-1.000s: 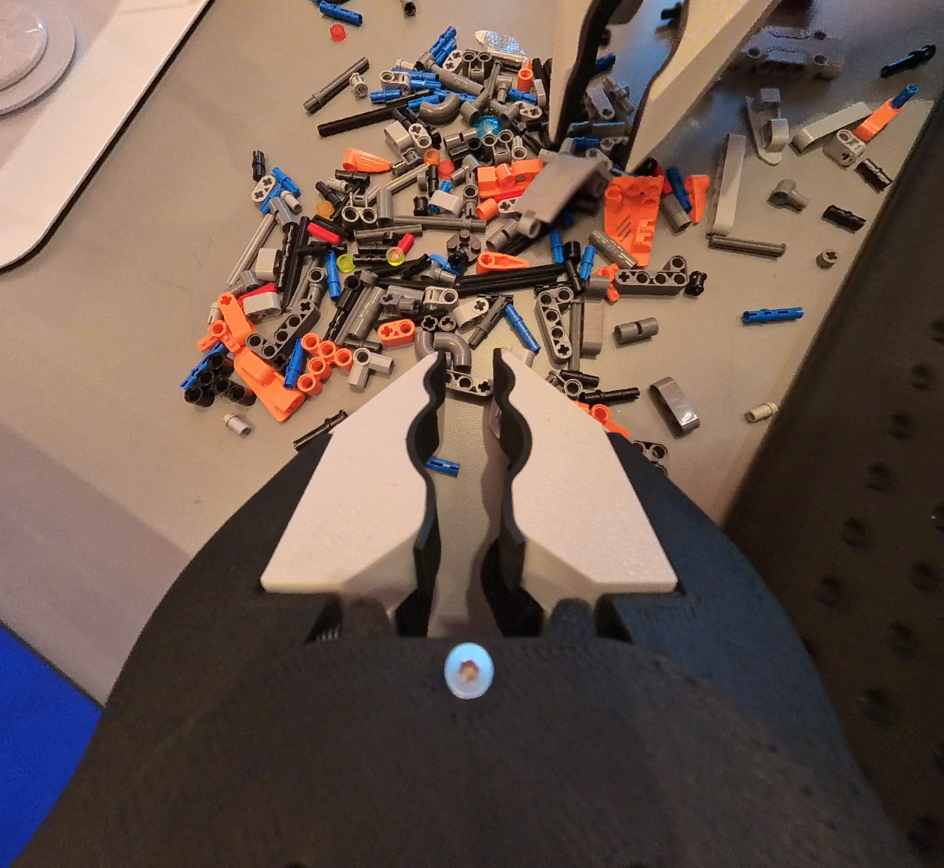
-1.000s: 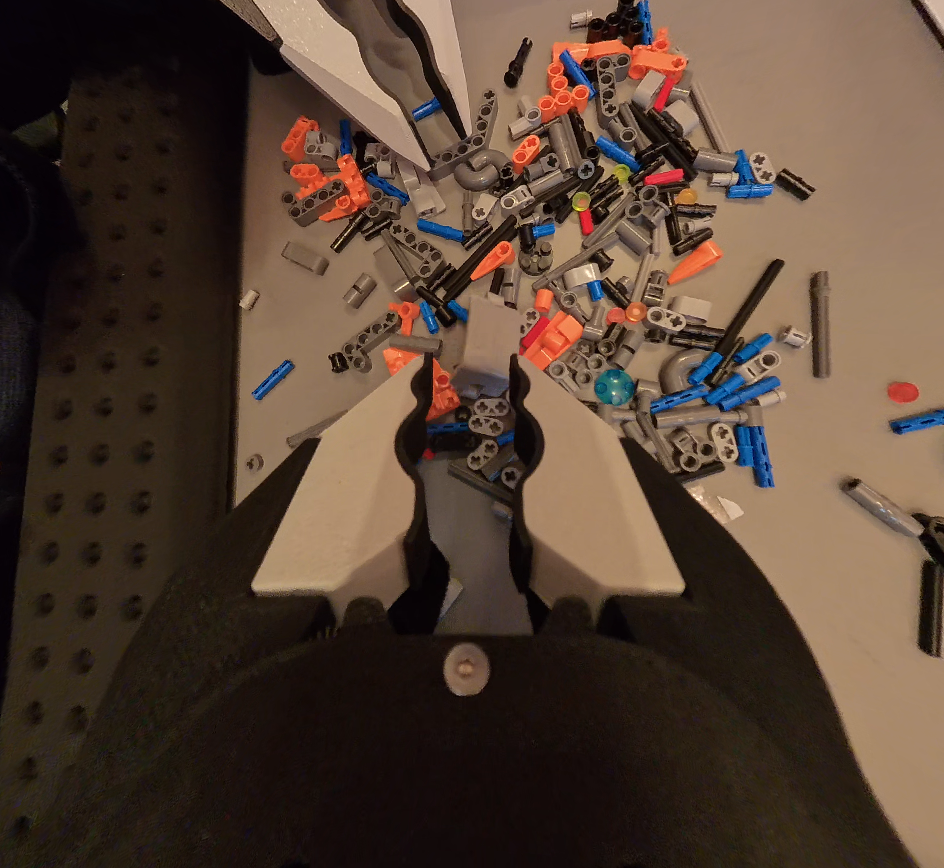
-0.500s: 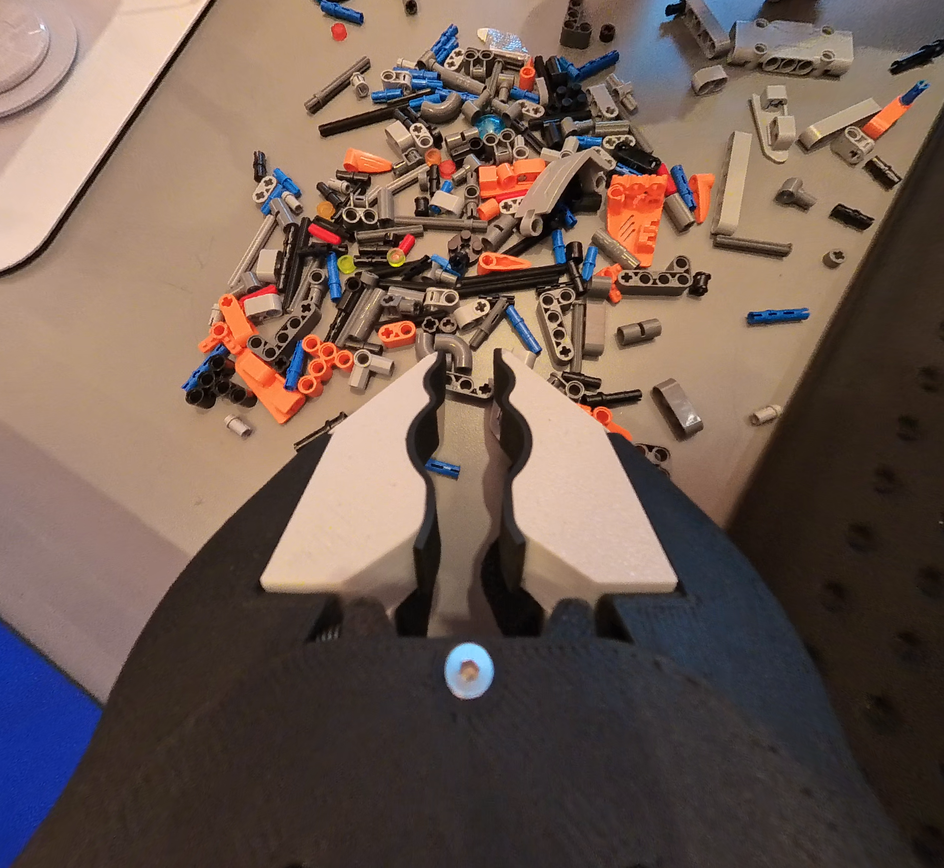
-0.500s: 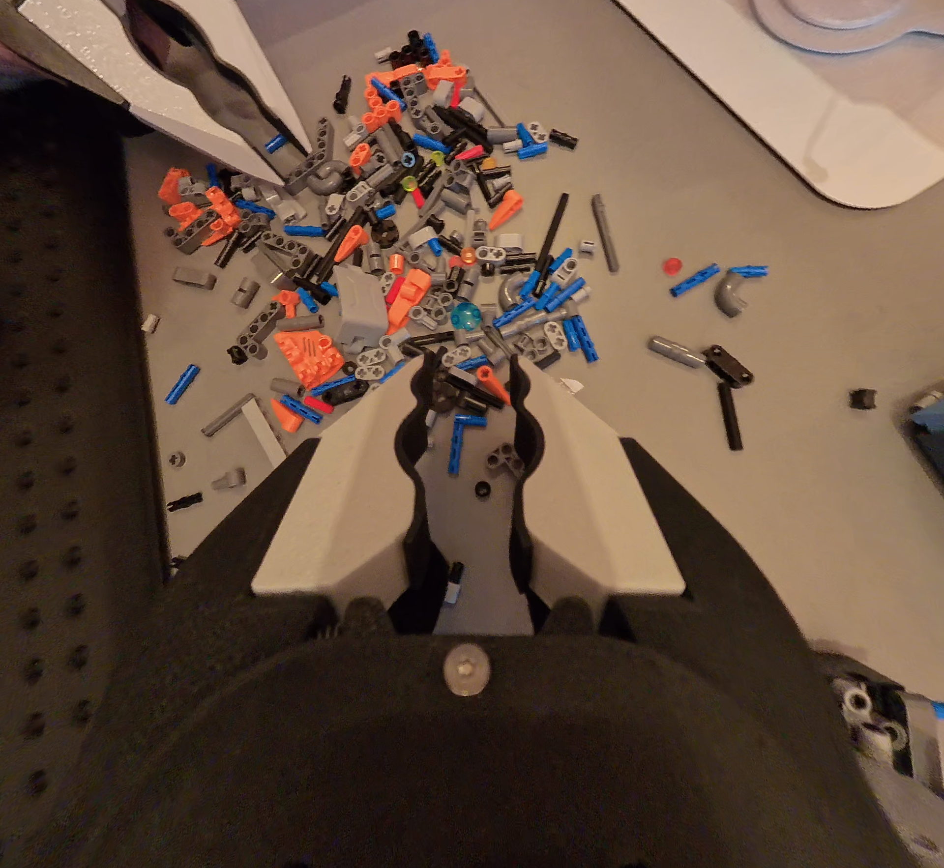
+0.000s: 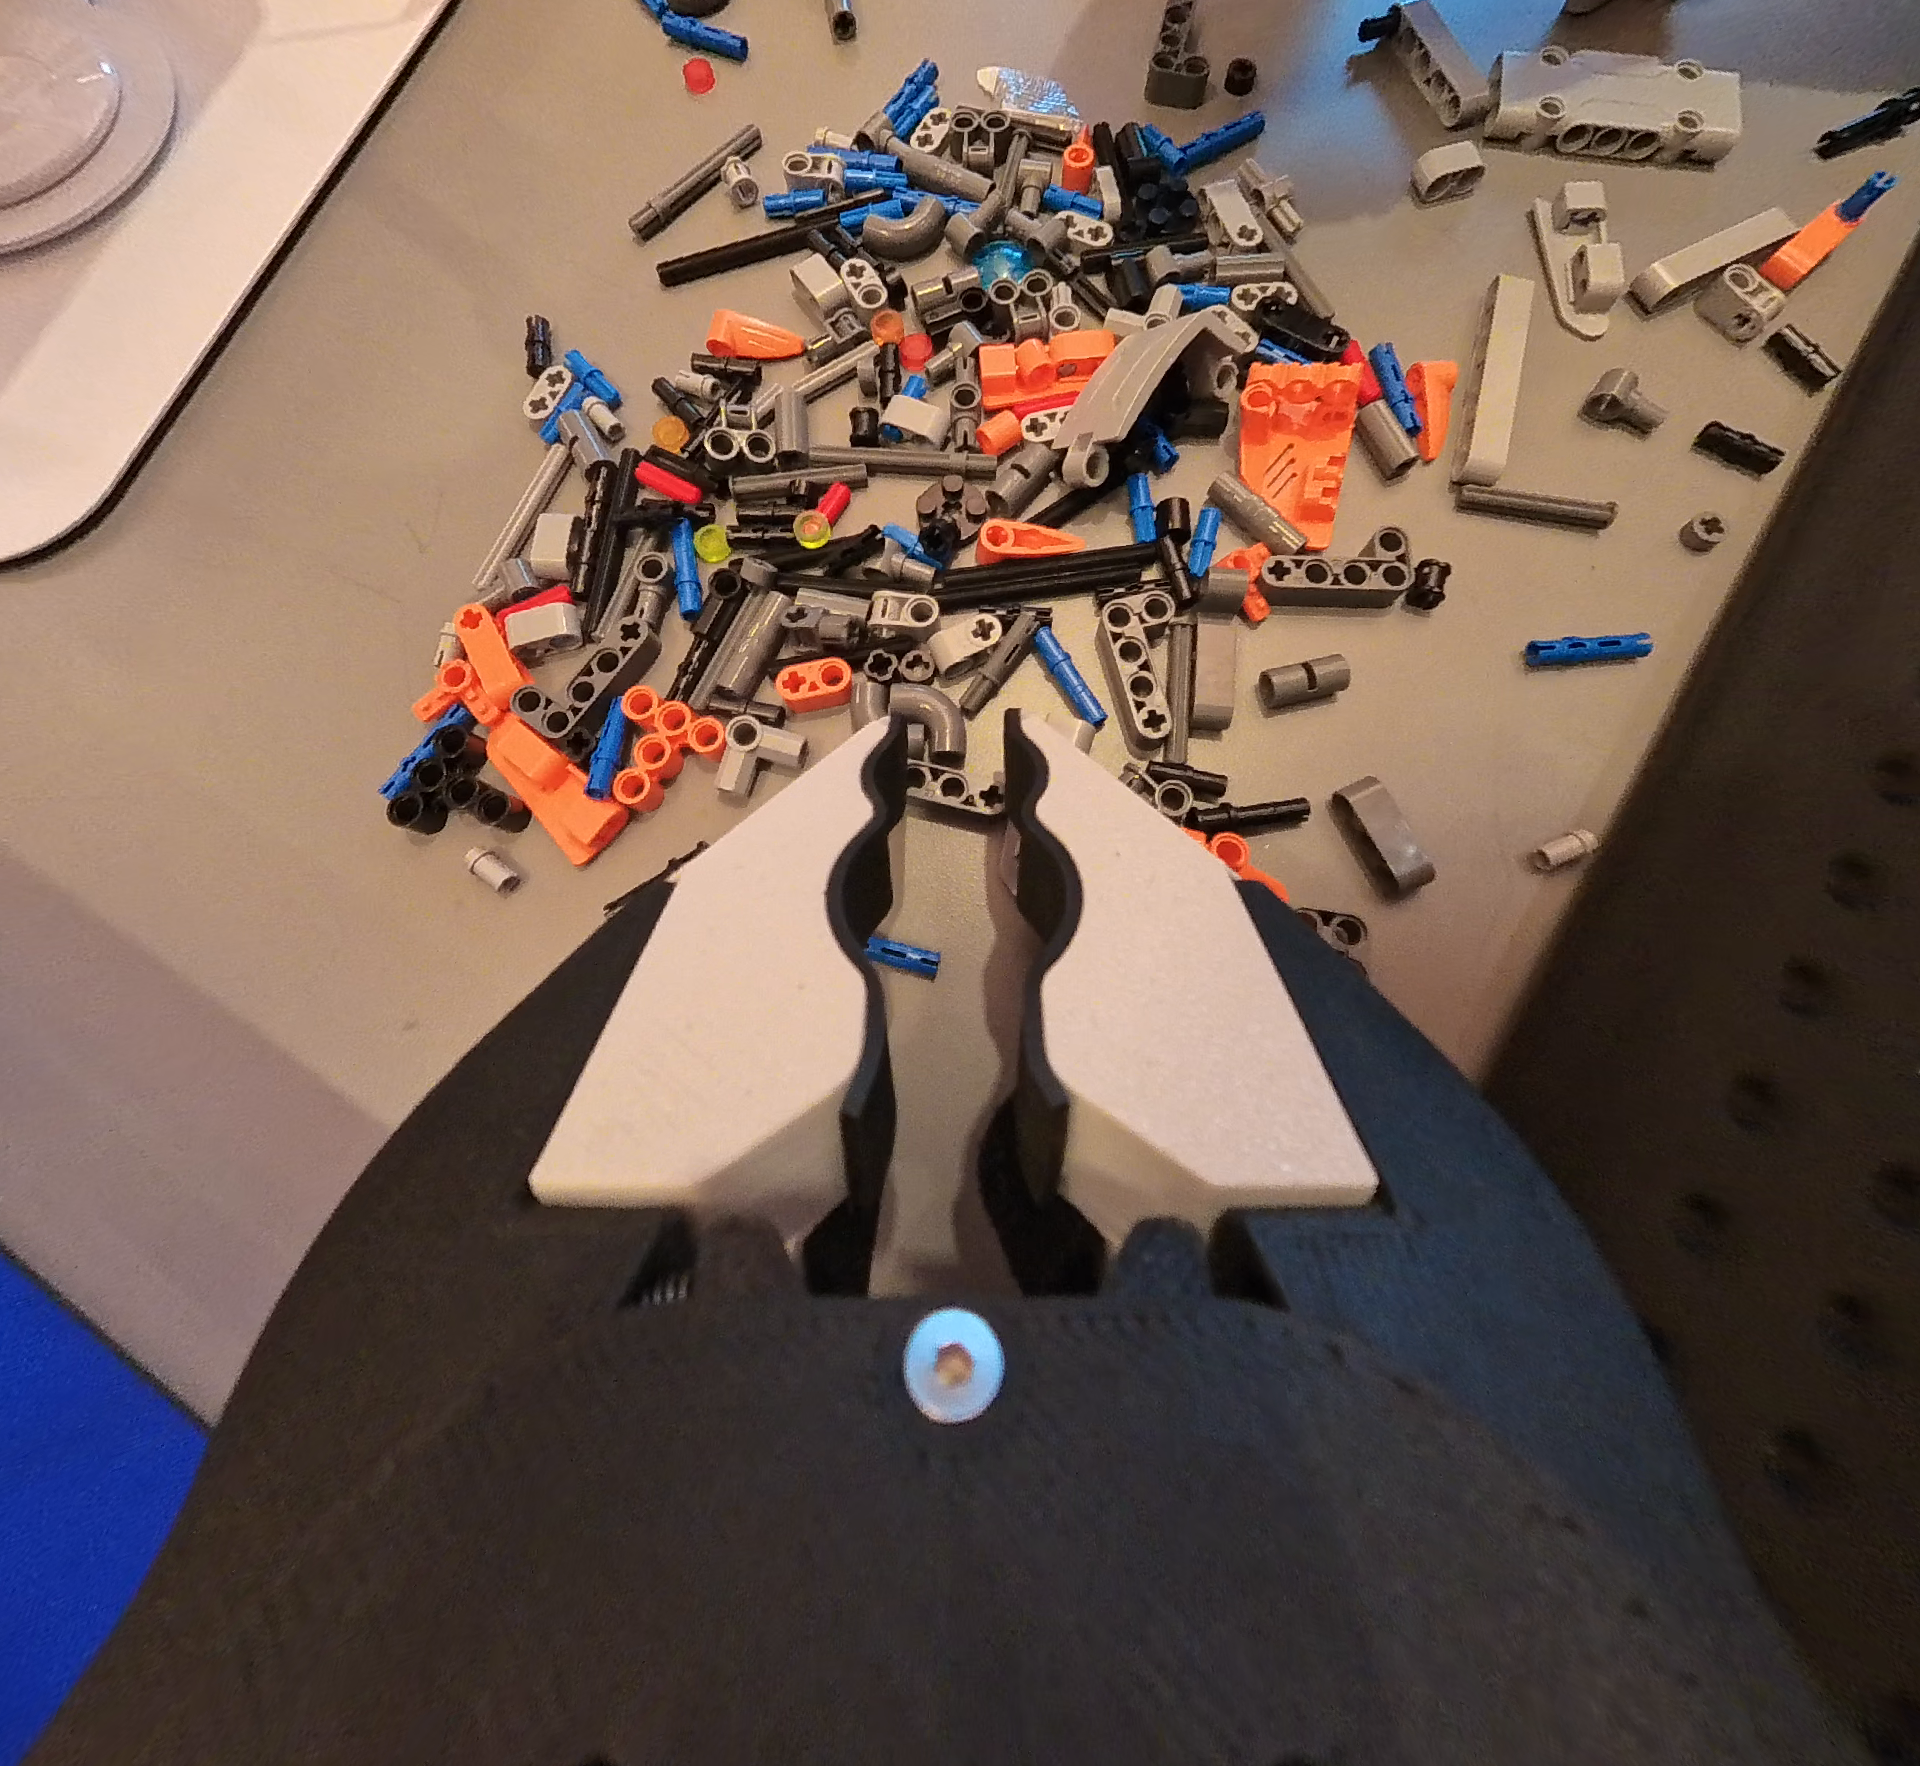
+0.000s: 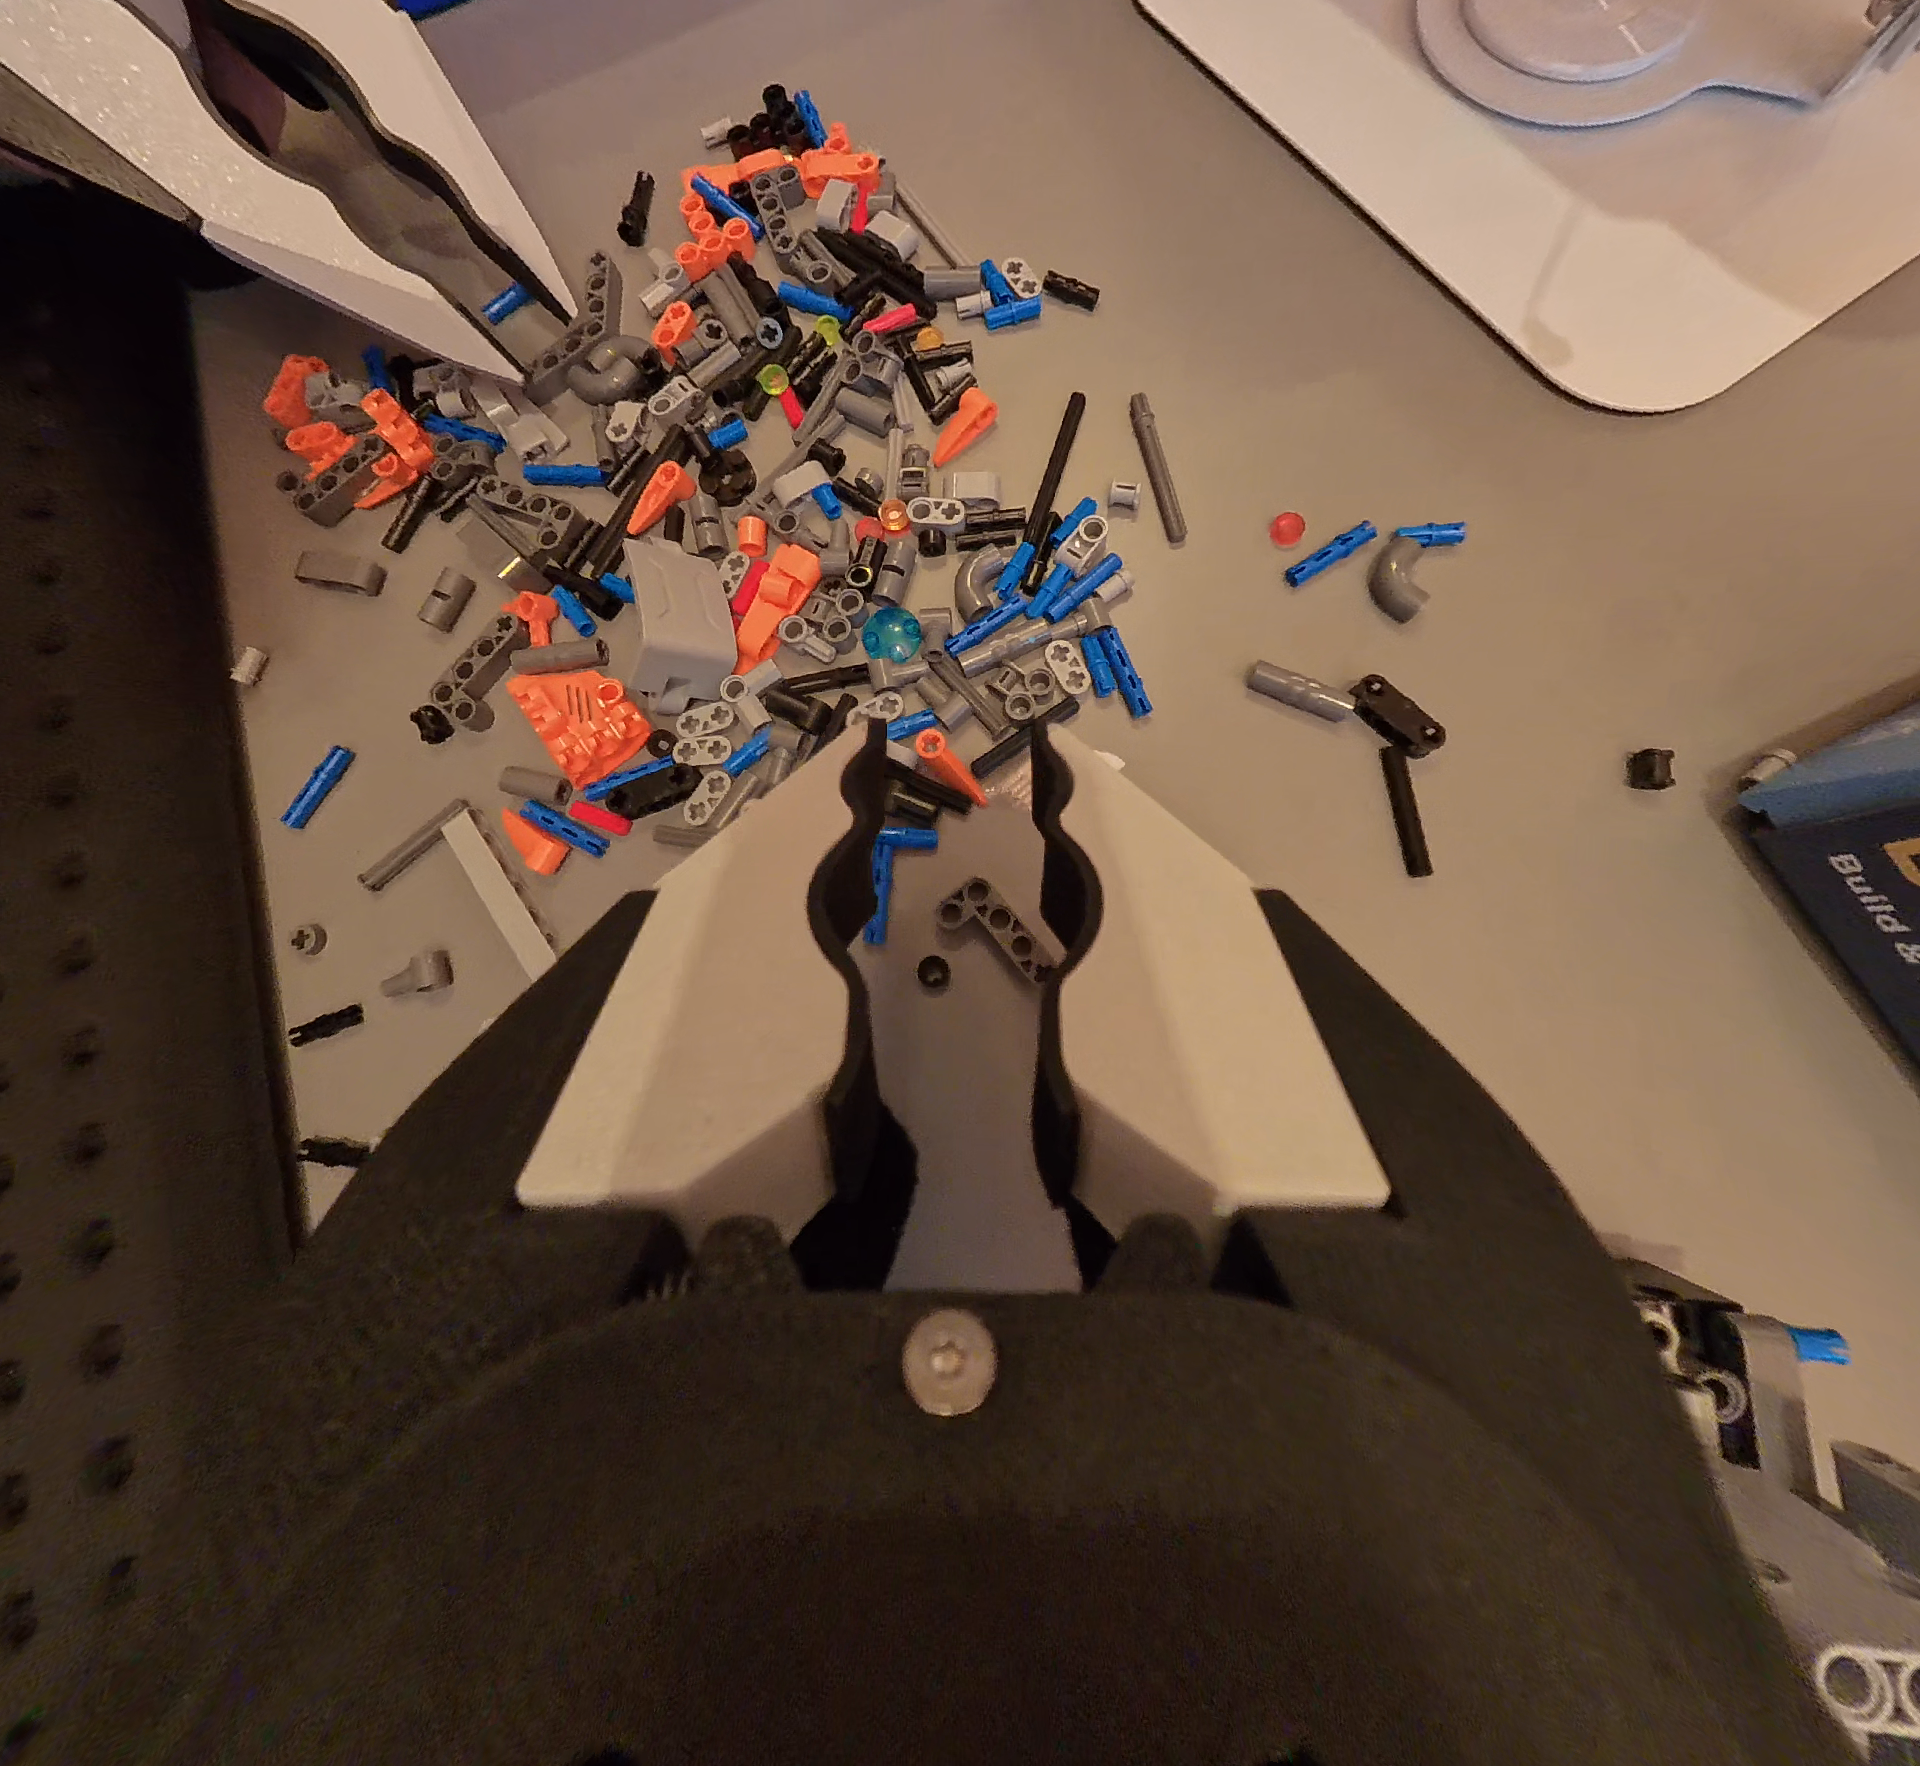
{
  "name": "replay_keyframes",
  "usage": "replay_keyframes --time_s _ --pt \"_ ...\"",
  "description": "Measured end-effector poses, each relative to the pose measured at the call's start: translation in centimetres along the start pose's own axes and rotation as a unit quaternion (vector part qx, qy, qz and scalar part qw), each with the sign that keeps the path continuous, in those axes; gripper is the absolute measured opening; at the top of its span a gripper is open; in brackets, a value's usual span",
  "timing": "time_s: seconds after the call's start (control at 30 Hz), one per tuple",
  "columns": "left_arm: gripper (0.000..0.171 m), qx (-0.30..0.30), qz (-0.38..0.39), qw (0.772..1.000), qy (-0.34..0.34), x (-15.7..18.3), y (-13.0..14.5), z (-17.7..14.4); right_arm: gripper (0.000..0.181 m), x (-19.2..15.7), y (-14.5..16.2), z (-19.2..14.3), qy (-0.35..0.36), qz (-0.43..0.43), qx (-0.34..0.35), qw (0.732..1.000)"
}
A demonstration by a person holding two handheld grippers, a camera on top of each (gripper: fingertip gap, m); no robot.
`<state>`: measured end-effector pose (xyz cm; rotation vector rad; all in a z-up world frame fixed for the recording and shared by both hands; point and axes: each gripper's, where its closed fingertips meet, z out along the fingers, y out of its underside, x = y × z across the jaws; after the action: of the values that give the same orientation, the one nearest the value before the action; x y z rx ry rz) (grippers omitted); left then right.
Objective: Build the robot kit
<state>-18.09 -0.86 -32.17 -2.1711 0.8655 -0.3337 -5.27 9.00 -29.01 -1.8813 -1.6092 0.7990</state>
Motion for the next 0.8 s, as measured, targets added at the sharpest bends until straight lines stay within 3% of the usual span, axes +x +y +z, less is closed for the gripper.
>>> replay_keyframes --time_s 0.8 --pt "0.015 -0.002 0.005 1.0 -0.006 0.0 -0.1 0.1 0.021 1.6 0.1 -2.2 0.017 0.011 0.036 0.999"
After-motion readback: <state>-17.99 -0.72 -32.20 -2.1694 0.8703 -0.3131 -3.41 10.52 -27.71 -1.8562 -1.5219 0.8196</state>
